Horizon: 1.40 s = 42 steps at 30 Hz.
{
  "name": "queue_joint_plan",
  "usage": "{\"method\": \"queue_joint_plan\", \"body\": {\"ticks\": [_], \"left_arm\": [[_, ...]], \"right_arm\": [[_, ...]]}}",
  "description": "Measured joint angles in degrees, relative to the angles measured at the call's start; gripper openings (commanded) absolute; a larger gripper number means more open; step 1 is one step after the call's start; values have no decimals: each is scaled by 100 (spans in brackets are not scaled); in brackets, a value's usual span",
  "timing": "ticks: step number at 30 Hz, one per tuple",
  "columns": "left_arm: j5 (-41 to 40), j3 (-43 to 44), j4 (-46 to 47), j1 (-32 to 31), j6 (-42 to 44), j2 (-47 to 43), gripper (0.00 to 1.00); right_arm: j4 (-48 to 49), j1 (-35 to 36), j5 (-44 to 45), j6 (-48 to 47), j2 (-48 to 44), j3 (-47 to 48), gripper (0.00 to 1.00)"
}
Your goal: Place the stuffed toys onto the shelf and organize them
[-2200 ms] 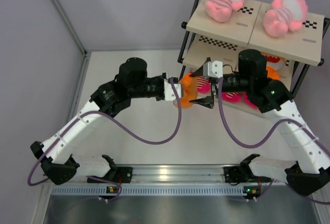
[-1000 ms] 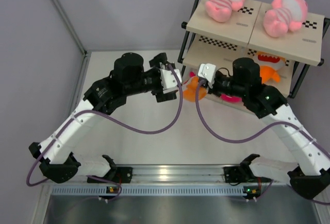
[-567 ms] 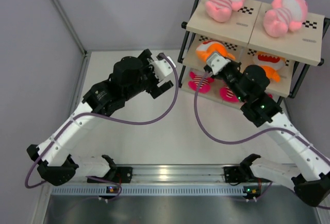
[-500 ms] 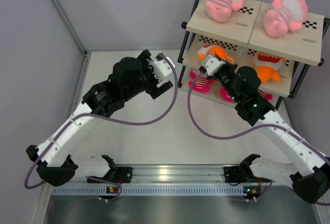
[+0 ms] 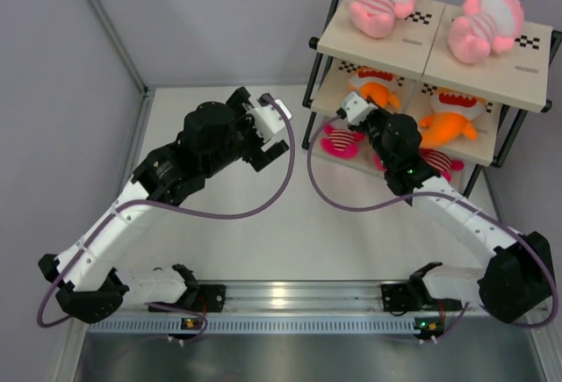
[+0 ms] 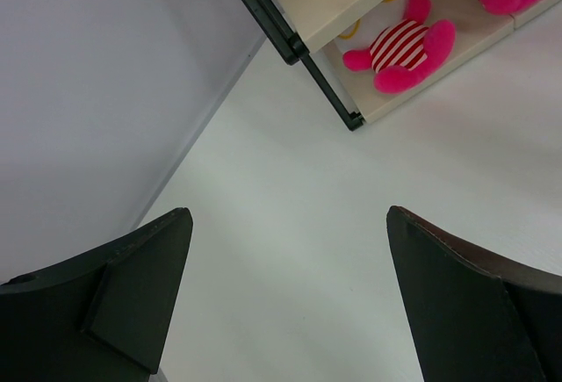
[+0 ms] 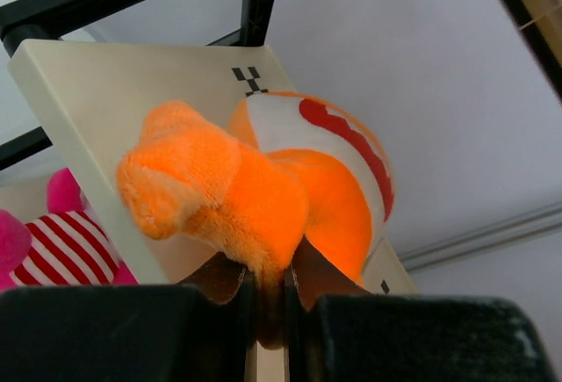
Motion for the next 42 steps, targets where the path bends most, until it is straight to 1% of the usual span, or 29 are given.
{"method": "queue_joint_plan", "body": {"ticks": [2,5,6,7,8,10,11,13,14,15,16,22,25,27,28,29,30,32,35,38,42], "left_arm": [[2,0,0,0,2,0,98],[2,0,0,0,2,0,99],[2,0,0,0,2,0,99],[2,0,0,0,4,0,98],[2,0,0,0,4,0,99],[2,-2,0,0,7,0,99],[2,-2,0,0,15,-2,99],[4,-2,0,0,33,0,99],[7,-2,2,0,48,-2,99],[7,-4,0,0,55,-2,99],[7,-11,2,0,68,0,99],[13,-33,4,0,109,-2,99],[-7,-208,20,0,109,-70,99],[-76,-448,50,0,105,-162,98],[-122,-608,44,11,96,-236,99],[-142,-782,39,42,66,-317,99],[-153,-940,20,74,31,-396,99],[-52,-1451,105,306,-131,-684,99],[94,-2339,46,776,-345,-1239,98],[160,-3167,20,1294,-505,-1751,99],[280,-3958,-46,1934,-649,-2262,98]], "right_arm": [[-2,-85,-83,74,201,46,5],[-35,-177,-192,120,474,116,26],[-76,-195,-221,146,516,116,37],[-155,-205,-234,192,540,116,42],[-227,-210,-247,219,544,116,53],[-354,-219,-289,297,516,116,63],[-367,-229,-299,348,474,122,74],[-505,-227,-319,424,315,136,82],[-621,-221,-332,450,221,142,88],[-780,-197,-358,466,107,144,96],[-933,-177,-380,490,7,144,99],[-1888,13,-610,531,-538,144,99],[-2413,85,-758,699,-883,144,100],[-2745,129,-1040,909,-1185,144,99],[-2931,142,-1252,1064,-1368,142,100],[-3075,157,-1650,1338,-1687,85,100],[-3117,164,-1755,1414,-1794,59,100],[-2892,175,-2299,1934,-2430,-402,100],[-2339,192,-2861,2743,-3316,-1582,99],[-1746,192,-3040,3515,-3709,-2837,100],[-1008,192,-2931,4369,-3954,-4216,99]]}}
